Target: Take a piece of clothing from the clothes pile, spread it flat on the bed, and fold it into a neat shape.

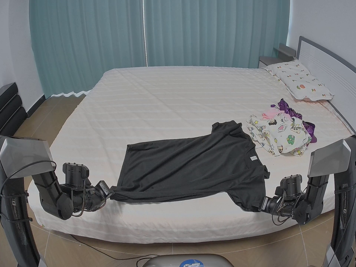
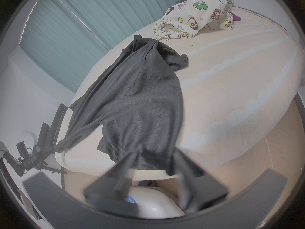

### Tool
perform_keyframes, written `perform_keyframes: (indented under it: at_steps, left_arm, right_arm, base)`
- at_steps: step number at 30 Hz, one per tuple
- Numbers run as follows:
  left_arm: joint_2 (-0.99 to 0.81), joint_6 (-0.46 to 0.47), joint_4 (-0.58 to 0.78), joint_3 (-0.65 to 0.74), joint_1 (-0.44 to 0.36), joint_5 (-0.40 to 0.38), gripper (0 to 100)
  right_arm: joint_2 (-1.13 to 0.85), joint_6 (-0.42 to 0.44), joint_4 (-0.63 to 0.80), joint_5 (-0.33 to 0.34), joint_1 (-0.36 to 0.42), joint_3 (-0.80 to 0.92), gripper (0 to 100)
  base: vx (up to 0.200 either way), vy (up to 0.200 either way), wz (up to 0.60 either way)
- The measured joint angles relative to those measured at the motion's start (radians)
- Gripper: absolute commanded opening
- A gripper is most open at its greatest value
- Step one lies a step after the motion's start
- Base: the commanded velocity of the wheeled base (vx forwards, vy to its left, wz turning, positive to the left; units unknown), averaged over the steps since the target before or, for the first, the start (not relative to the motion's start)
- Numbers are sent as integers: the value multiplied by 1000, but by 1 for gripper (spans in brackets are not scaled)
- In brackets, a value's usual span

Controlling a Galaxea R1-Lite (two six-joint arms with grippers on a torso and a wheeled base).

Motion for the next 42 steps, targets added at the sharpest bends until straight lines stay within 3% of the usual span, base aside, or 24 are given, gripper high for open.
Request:
perform_keyframes:
  at_steps: [10, 20, 27, 36, 42]
  left_arm:
    - [-1, 6, -2, 11, 0, 1, 0]
    - [-26, 110, -3, 60, 2, 21, 0]
    - [-61, 225, 2, 108, 3, 63, 0]
    - [-135, 190, 12, 129, 1, 58, 0]
    - [-164, 180, 87, 127, -4, 58, 0]
  right_arm:
    - [-97, -57, 157, 1, -22, 46, 0]
    - [-305, -115, 275, 114, -51, 103, 0]
    - [-436, -120, 311, 220, -162, 100, 0]
    - [-530, -77, 325, 304, -209, 88, 0]
    - [-562, -69, 327, 321, -224, 86, 0]
  base:
    - [0, 0, 0]
    - [0, 0, 0]
    - [0, 0, 0]
    - [0, 0, 0]
    - [0, 0, 0]
